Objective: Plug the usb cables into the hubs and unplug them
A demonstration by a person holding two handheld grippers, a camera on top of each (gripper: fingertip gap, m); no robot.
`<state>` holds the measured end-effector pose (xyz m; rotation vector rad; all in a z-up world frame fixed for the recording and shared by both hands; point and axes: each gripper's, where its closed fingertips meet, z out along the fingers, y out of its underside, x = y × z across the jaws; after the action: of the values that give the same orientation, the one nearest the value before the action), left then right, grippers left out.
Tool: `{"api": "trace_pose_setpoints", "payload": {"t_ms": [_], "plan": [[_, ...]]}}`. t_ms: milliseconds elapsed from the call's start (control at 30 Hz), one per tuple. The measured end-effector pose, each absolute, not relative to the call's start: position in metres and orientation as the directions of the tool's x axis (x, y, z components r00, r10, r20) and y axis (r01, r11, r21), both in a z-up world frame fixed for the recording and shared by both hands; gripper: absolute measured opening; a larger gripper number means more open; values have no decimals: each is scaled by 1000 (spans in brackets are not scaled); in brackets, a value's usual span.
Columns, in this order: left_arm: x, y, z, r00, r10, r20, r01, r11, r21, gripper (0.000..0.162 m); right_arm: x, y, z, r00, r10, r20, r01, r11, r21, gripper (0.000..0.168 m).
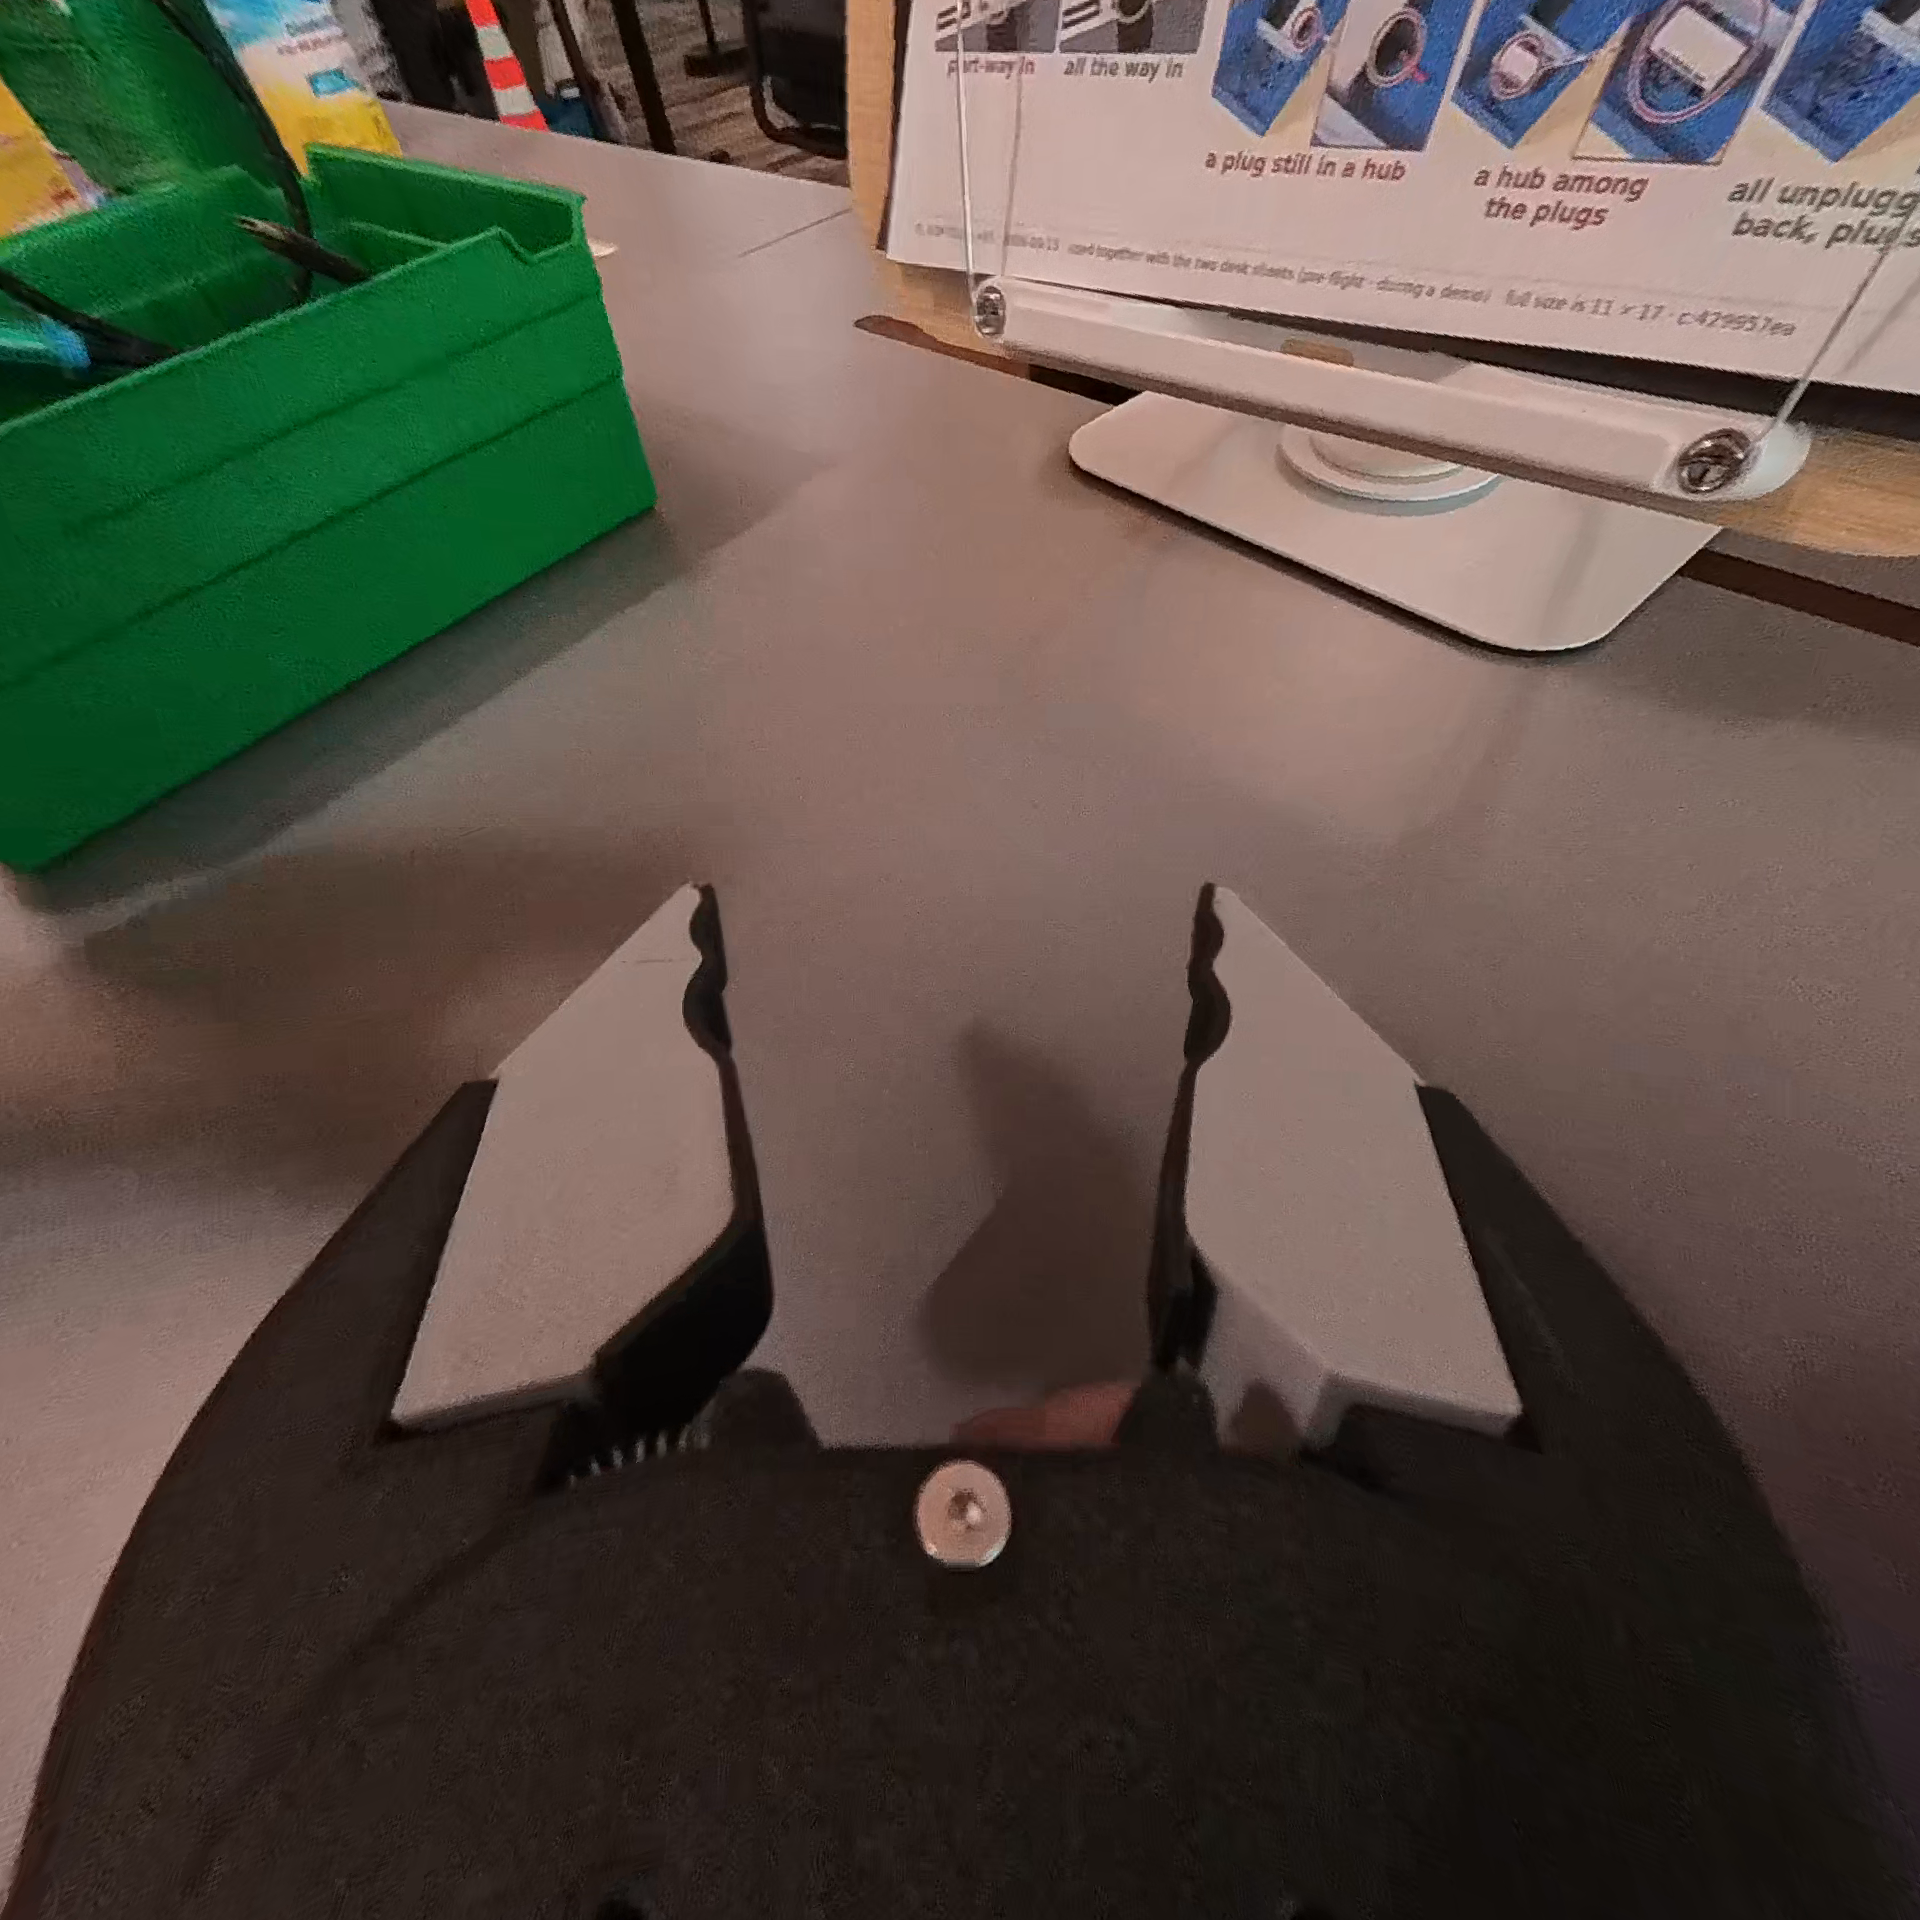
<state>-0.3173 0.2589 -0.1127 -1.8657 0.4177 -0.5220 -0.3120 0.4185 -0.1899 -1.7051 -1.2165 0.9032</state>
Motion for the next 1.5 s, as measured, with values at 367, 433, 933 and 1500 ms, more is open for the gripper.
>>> {"api": "trace_pose_setpoints", "payload": {"t_ms": [367, 433, 933, 1500], "plan": [[-508, 194, -52, 999, -13, 29, 21, -385, -922, 83, -310, 422, -182, 317, 948, 23, 355, -96, -930, 88], [-532, 187, -50, 999, 53, 7, 27, -386, -922, 71, -311, 421, -187, 316, 949, 27, 374, -99, -922, 92], [-598, 227, -69, 991, 117, -59, 25, -608, -793, 62, -320, 408, -200, 260, 964, 51, 431, -68, -900, 96], [-671, 209, -189, 914, 190, -359, 145, -978, -149, 54, -325, 400, -203, 238, 970, 36, 436, -74, -897, 87]]}}
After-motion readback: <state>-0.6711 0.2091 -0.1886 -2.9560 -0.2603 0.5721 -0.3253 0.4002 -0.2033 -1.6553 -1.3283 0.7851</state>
